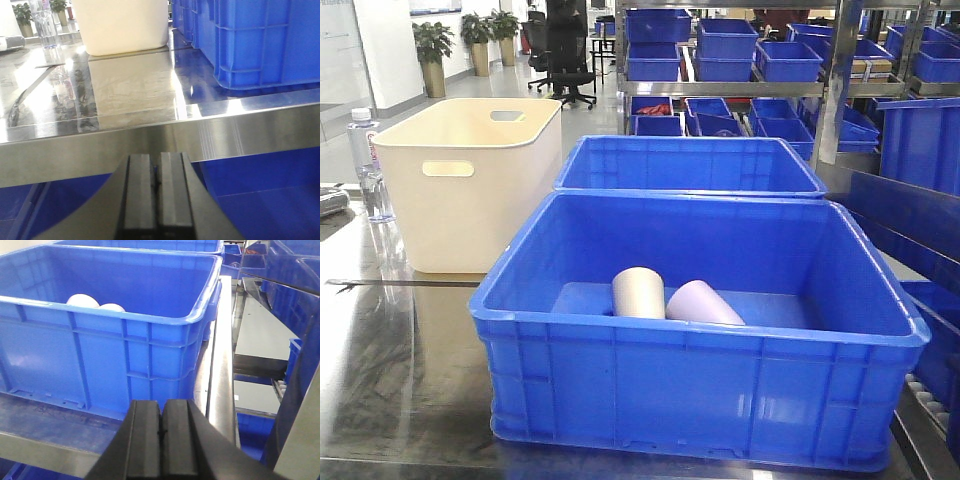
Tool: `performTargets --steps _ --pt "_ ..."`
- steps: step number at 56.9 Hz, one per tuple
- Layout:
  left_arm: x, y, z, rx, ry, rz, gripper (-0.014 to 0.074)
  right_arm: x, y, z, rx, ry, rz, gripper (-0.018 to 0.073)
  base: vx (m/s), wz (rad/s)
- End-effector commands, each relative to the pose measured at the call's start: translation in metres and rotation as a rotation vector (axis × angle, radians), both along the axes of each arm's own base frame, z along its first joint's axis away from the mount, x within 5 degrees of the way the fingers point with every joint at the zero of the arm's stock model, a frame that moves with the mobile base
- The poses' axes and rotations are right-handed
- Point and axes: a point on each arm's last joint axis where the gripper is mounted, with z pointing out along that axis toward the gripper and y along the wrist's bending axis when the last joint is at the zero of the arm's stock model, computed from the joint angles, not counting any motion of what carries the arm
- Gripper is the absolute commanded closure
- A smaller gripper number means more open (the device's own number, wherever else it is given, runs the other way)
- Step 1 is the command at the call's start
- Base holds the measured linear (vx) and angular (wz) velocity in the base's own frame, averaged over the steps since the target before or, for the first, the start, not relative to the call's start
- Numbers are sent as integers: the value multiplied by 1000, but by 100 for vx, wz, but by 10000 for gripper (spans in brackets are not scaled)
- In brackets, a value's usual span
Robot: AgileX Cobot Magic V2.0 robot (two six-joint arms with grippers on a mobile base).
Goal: Grab cup from conveyor and place in blue bin
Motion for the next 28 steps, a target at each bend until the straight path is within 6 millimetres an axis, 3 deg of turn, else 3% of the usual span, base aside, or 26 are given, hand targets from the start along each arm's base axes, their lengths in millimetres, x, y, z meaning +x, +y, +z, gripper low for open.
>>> performTargets --steps 1,21,28 --pt "1 1 3 -13 -71 12 598 1 -2 16 7 -99 -20 568 0 0" --pt "1 1 3 -13 -71 12 598 1 -2 16 -3 -102 -21 568 0 0" --pt "1 1 3 -13 -71 12 598 -3 -5 2 -26 -93 -50 568 0 0"
